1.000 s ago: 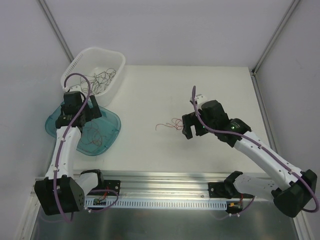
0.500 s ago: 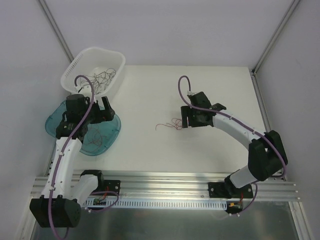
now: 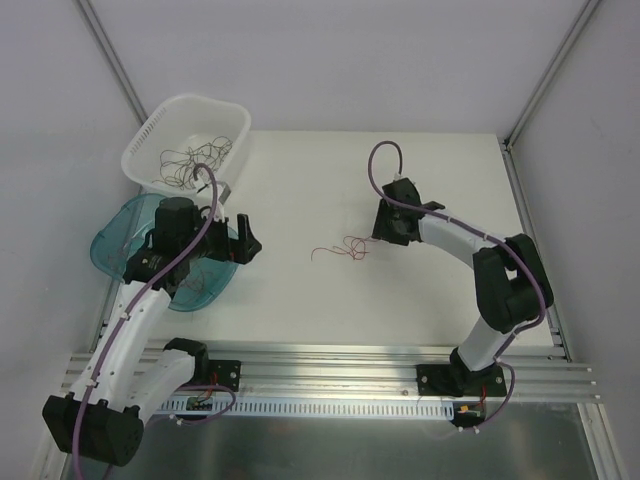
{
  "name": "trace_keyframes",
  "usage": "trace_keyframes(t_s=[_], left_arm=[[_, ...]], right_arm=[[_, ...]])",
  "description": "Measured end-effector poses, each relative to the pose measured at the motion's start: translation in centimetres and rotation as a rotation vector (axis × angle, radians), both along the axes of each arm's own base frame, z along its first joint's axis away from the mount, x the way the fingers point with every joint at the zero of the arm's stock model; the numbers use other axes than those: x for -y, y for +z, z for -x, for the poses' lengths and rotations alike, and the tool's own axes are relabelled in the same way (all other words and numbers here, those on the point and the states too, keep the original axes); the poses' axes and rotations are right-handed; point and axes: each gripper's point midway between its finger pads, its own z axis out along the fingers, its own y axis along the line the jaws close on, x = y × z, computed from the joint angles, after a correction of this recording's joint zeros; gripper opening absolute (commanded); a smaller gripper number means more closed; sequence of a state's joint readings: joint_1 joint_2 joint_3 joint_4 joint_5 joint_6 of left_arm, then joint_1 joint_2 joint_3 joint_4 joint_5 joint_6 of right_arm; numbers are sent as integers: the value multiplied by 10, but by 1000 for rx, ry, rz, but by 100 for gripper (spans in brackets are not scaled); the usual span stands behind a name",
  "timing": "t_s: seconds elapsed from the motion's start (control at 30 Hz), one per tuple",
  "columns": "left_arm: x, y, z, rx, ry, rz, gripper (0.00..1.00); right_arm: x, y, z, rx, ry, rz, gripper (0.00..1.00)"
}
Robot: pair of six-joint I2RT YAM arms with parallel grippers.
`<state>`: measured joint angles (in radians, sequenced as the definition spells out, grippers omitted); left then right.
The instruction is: Untangle the cables
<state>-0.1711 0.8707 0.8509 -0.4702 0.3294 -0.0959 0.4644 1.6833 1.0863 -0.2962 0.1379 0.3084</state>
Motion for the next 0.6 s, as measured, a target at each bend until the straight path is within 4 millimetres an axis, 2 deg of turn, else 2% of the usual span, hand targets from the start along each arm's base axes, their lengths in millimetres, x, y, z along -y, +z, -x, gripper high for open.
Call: trace_keyframes(t_s=[0.17,0.23,0.33,0.43,0.47,0.6], left_arm=[[25,-2,13,-19,-98,28,99],[33,-5,19,-36,-122,35,99],[45,-10,25,-67,-155,45,99],[59,-16,33,-101,-195,53,99],[63,-18,36,-110,-206,54,99],[80,-24,41,-137,-237,55,99]], right_arm=[[-2,-16,-14,4,-7,-14,45],[-4,-20,-17,5,5,-19,40],[-9,-23,-23,17,30,-32,28],[-10,-23,-26,29,64,-27,5],[-10,-22,-26,33,77,-24,1],[-9,-6,-22,60,134,-8,1]])
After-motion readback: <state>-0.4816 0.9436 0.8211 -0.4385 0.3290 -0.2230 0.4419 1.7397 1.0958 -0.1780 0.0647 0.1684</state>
